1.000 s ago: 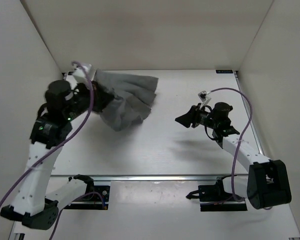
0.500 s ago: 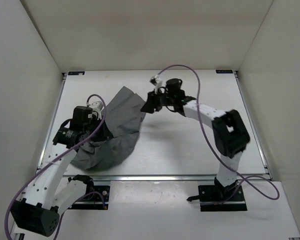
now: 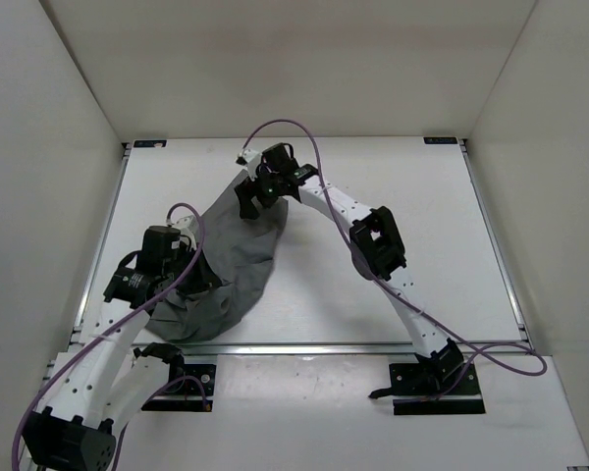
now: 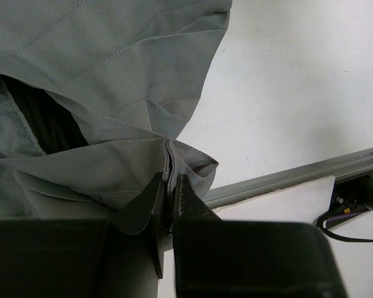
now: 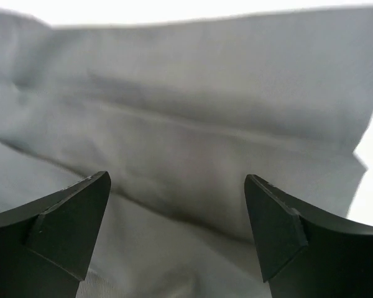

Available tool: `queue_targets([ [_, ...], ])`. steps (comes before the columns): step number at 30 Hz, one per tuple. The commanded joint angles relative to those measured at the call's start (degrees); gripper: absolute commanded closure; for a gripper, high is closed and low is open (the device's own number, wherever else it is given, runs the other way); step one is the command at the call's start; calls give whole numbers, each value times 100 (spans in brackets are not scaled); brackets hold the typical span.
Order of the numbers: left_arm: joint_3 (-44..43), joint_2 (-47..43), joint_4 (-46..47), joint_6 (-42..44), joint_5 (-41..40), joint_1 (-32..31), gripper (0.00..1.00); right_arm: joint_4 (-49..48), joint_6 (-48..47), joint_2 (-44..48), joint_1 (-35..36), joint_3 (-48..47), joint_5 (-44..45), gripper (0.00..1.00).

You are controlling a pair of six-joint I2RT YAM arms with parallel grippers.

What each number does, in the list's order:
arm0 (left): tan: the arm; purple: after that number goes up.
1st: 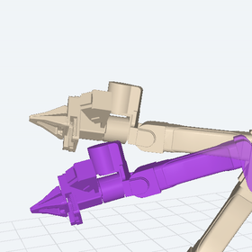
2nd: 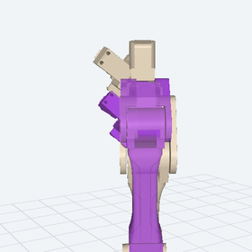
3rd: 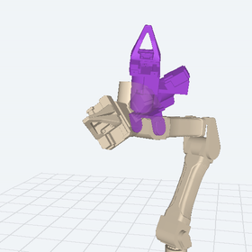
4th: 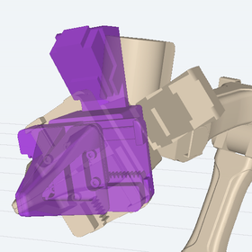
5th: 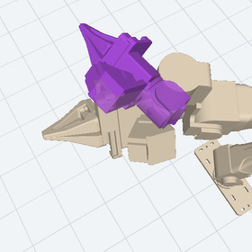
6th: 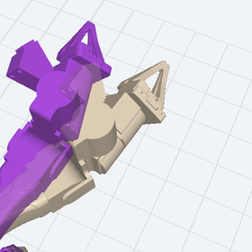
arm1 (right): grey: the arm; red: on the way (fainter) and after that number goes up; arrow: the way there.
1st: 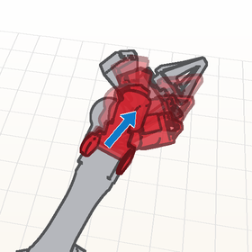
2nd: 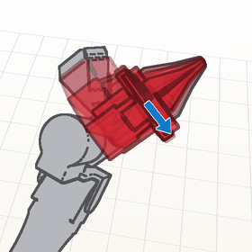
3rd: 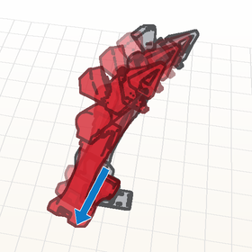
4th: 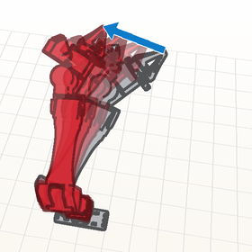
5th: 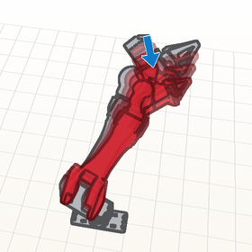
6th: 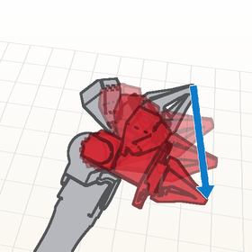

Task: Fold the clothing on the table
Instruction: Flatten the skirt out

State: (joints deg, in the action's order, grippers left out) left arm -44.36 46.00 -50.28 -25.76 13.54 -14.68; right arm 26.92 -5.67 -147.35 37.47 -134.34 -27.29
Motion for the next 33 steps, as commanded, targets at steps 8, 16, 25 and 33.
queue_targets([
  [8,94,-91,150,10,131,79,100,1386,-1331,-268,498,-180,874,20],
  [16,234,-74,334,97,158,149,100,2097,-1209,-251,463,-154,1566,100],
  [25,-108,400,976,396,96,167,100,1302,1207,3003,-415,4966,2412,100],
  [33,-108,1271,1855,387,79,211,100,1964,1384,4855,-330,6273,2659,91],
])
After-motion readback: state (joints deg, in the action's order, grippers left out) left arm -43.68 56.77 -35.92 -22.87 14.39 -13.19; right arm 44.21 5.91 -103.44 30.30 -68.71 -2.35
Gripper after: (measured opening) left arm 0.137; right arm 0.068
